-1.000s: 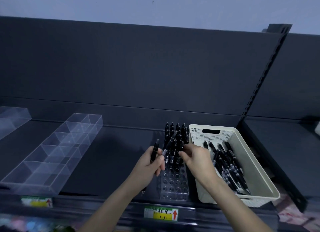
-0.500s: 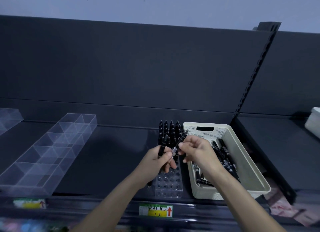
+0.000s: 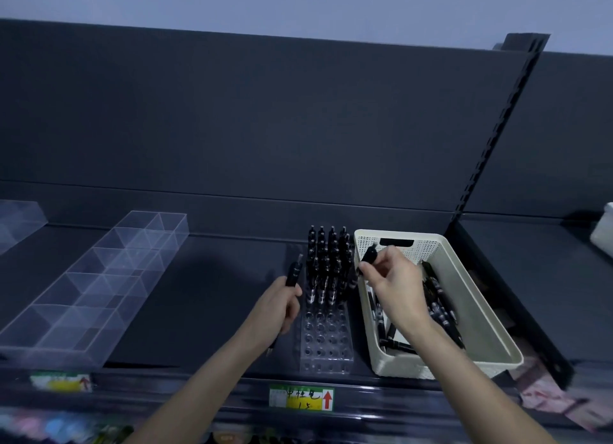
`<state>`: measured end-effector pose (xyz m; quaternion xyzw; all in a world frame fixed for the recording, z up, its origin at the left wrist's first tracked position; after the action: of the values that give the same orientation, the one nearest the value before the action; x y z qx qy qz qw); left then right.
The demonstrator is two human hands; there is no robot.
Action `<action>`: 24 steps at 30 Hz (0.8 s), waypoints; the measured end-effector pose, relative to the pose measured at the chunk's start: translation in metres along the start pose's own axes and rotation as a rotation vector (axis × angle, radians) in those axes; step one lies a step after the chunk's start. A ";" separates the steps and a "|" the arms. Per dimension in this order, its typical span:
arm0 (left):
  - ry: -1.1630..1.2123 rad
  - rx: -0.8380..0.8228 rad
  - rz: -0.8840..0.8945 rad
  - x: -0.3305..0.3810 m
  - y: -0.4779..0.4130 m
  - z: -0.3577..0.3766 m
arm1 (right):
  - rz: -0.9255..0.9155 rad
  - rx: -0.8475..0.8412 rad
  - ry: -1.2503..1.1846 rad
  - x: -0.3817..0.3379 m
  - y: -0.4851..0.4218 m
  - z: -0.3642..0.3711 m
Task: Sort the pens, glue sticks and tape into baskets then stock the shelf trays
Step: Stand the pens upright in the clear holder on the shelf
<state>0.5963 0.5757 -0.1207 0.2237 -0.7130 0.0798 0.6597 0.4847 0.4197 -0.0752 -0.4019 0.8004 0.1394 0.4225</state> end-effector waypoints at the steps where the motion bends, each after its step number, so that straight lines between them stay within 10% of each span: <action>1: -0.004 0.008 0.013 0.000 0.001 -0.001 | 0.002 -0.024 0.053 0.000 -0.001 0.005; 12: 0.004 0.008 0.077 -0.008 0.009 -0.011 | 0.007 -0.126 0.346 0.002 -0.001 0.034; 24: -0.063 0.008 0.141 -0.002 0.010 -0.004 | -0.089 -0.117 0.097 -0.026 0.019 0.028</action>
<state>0.5956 0.5868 -0.1207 0.1781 -0.7470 0.1217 0.6288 0.4950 0.4614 -0.0739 -0.4676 0.7917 0.1474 0.3645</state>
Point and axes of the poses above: each hand's wrist, its own y-axis away from the middle knuckle, its own z-axis out of the palm, x = y × z, the point moved 5 cm from there along -y, towards the middle knuckle, and after that the axes turned 15 degrees about -x, right-handed, at the moved point
